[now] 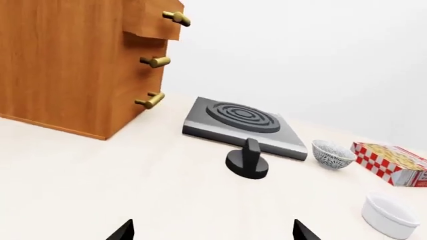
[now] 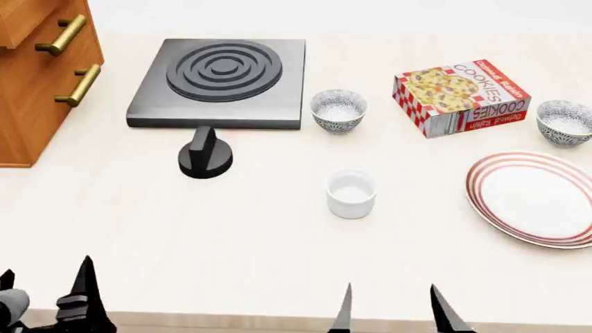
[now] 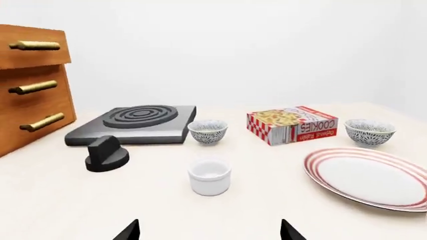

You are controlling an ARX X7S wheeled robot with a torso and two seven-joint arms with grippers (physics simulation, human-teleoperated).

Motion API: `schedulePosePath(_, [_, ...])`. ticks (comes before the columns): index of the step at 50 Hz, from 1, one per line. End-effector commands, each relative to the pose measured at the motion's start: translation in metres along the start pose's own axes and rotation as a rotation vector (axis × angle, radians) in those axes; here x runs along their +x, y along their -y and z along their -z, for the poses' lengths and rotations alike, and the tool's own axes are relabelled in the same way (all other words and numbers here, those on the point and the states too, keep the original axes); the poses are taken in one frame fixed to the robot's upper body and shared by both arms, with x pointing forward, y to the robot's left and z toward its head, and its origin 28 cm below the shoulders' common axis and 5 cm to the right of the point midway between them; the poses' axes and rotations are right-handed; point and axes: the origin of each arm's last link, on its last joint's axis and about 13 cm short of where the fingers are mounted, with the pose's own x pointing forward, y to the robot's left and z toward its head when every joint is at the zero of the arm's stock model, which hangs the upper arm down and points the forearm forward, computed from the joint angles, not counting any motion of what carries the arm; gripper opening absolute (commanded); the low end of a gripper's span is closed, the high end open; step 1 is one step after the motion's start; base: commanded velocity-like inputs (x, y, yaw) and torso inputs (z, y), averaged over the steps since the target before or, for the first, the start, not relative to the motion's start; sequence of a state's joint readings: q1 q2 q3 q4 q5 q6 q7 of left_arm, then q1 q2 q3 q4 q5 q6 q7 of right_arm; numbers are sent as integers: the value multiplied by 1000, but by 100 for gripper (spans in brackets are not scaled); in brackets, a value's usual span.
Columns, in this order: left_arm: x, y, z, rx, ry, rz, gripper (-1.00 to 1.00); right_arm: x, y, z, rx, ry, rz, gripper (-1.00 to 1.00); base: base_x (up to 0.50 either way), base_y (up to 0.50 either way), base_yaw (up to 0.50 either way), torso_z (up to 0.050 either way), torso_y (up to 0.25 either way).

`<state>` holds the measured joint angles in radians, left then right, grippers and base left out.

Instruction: Pick the akita bowl next to the plate and place it on the plate.

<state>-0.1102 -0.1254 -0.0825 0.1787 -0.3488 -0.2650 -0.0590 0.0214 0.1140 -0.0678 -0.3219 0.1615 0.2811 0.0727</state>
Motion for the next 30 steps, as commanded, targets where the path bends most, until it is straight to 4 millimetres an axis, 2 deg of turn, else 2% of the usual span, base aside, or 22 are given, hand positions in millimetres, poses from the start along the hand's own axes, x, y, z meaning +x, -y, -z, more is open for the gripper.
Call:
schedulePosePath(1, [15, -24, -26, -109, 38, -70, 100, -5, -2, -53, 50, 81, -75, 100, 0, 0, 0, 0, 0])
schedulePosePath(3, [15, -28, -27, -138, 37, -80, 100, -5, -1, -64, 110, 119, -106, 100, 0, 0, 0, 0, 0])
schedulePosePath(8, [18, -43, -26, -164, 58, -154, 100, -5, 0, -89, 120, 176, -127, 100, 0, 0, 0, 0, 0])
schedulePosePath(16, [18, -53, -23, -231, 82, -170, 100, -5, 2, -114, 111, 255, -150, 100, 0, 0, 0, 0, 0])
schedulePosePath(22, [16, -58, -21, -285, 94, -191, 100, -9, 6, -119, 132, 286, -152, 100, 0, 0, 0, 0, 0])
schedulePosePath(30, [15, -57, -20, -287, 111, -184, 100, -10, 9, -115, 137, 273, -143, 100, 0, 0, 0, 0, 0])
